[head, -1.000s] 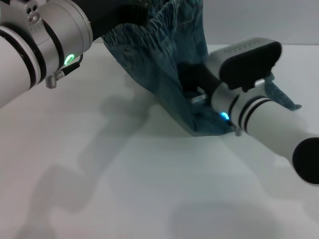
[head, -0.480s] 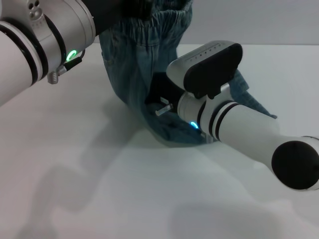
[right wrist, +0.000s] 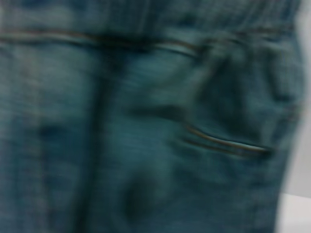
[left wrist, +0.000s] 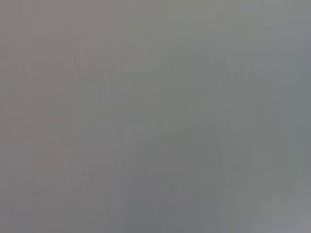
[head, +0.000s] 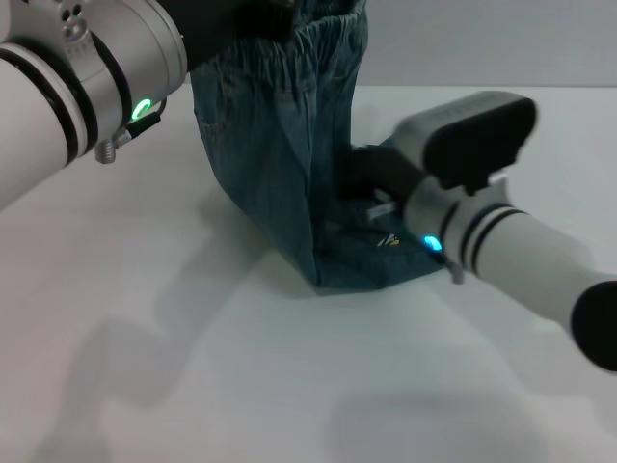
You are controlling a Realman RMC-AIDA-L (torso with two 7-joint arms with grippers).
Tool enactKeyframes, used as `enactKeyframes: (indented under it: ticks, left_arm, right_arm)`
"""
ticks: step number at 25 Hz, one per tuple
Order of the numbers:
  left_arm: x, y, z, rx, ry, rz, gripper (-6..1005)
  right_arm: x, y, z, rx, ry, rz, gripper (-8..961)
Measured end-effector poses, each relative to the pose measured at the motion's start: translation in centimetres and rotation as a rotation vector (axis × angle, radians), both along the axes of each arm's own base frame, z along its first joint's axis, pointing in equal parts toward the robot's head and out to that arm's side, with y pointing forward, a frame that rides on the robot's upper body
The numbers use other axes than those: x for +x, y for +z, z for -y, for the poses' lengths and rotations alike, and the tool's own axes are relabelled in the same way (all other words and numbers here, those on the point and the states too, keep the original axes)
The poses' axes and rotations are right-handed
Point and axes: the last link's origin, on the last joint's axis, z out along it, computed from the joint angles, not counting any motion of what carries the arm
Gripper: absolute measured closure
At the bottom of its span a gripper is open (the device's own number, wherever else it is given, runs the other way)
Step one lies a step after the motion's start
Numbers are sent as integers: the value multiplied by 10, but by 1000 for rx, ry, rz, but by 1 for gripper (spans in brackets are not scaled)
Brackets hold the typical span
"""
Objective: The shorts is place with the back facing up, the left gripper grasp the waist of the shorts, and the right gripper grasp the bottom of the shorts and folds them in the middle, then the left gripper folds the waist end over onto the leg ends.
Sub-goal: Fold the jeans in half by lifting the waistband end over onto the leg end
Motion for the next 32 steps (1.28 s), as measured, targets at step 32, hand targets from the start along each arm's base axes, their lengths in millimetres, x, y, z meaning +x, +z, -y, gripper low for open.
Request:
enactKeyframes:
  ticks: [32]
  left_arm:
    - [3, -9, -1, -9, -20, 11, 963]
  right_arm:
    - [-39, -16, 10, -95, 107, -12, 954]
